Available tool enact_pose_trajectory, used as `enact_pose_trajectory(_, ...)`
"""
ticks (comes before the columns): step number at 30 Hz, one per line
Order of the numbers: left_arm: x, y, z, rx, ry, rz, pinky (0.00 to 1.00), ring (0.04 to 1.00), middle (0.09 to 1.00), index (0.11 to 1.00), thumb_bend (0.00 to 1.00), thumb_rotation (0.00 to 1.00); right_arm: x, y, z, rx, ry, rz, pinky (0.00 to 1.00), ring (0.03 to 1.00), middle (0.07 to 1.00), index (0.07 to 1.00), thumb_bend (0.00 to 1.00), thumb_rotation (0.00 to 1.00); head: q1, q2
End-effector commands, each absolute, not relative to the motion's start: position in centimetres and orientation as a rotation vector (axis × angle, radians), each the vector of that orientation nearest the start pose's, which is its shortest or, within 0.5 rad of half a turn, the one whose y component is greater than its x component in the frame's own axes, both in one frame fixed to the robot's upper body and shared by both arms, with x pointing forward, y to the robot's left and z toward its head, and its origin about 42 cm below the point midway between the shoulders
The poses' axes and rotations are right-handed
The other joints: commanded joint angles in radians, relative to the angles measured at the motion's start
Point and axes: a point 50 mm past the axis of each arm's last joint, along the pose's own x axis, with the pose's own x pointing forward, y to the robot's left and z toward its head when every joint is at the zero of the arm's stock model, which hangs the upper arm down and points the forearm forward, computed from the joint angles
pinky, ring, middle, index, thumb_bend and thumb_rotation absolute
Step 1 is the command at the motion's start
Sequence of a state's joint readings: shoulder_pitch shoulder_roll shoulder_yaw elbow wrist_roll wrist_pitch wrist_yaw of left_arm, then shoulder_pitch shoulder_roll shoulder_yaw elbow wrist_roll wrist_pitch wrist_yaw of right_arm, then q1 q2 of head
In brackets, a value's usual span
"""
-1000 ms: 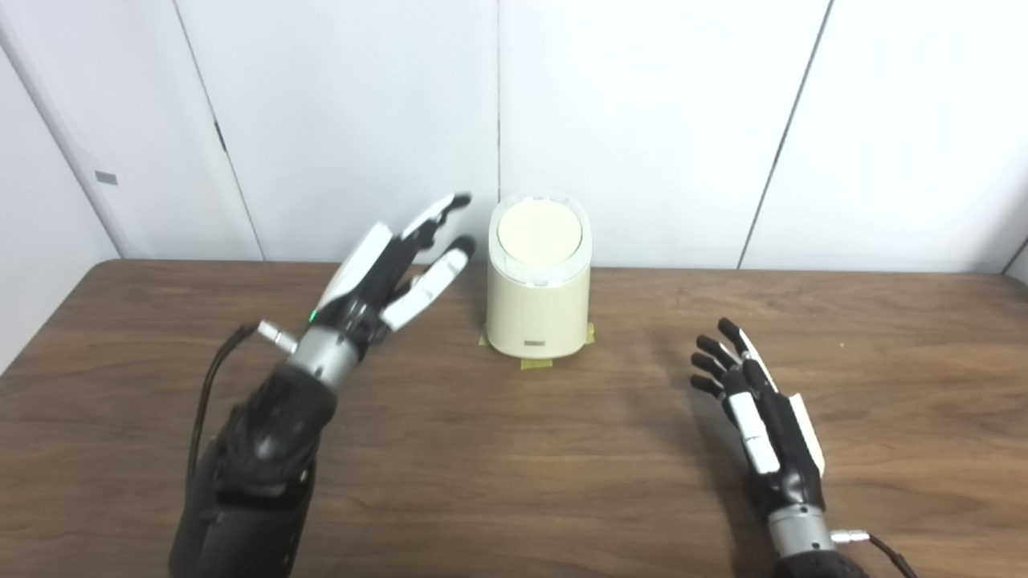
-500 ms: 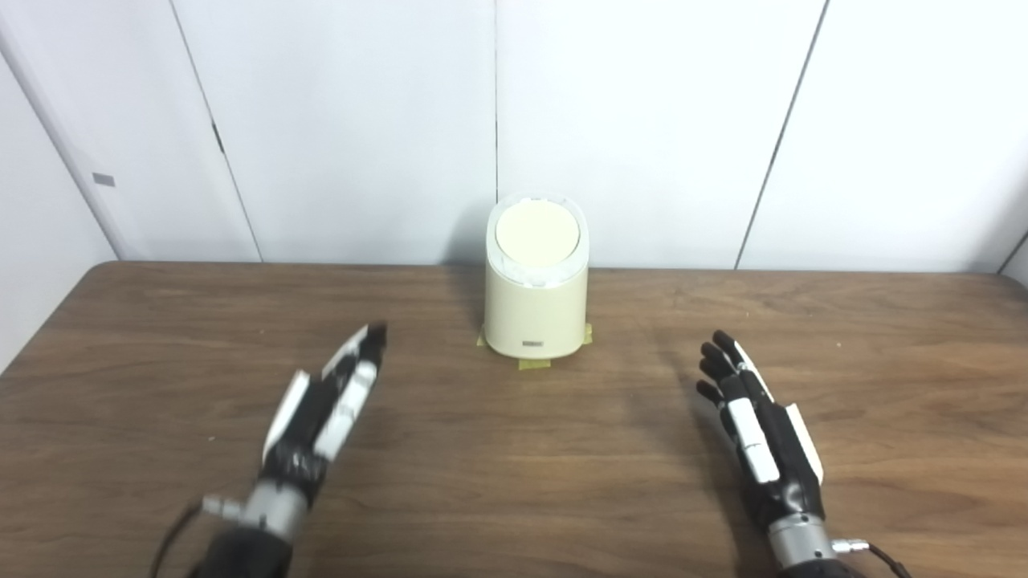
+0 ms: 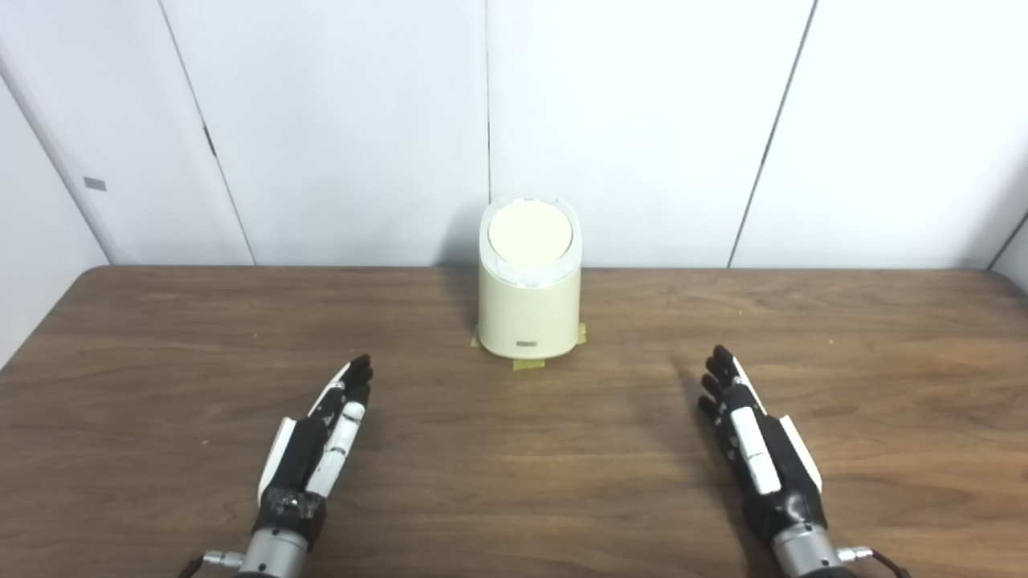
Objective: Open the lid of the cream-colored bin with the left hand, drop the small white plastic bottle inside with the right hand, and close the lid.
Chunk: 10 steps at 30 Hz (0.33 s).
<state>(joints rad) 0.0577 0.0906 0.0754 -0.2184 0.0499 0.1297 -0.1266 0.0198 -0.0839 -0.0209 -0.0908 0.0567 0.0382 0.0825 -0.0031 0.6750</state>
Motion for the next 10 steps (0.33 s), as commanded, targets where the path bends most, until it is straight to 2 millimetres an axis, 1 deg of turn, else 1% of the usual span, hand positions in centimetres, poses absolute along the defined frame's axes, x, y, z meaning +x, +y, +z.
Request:
enact_pose_trajectory(1,25.75,25.42,12.91,0.143,-0.035,-0.034,0.96,0.948,0.943,0.964,0.37,0.84,27.42,-24.25,11.15,-0.033,-0.027,0.069,0.96,0.982,0.992,0.995,0.51,0.92,-0.001,0.001)
enact_pose_trajectory(10,25.83,25.54,12.76,0.15,-0.017,-0.036,0.97,0.961,0.953,0.977,0.38,0.87,27.74,-24.24,11.11,-0.02,-0.025,0.062,0.97,0.984,0.993,0.996,0.53,0.91,-0.002,-0.001)
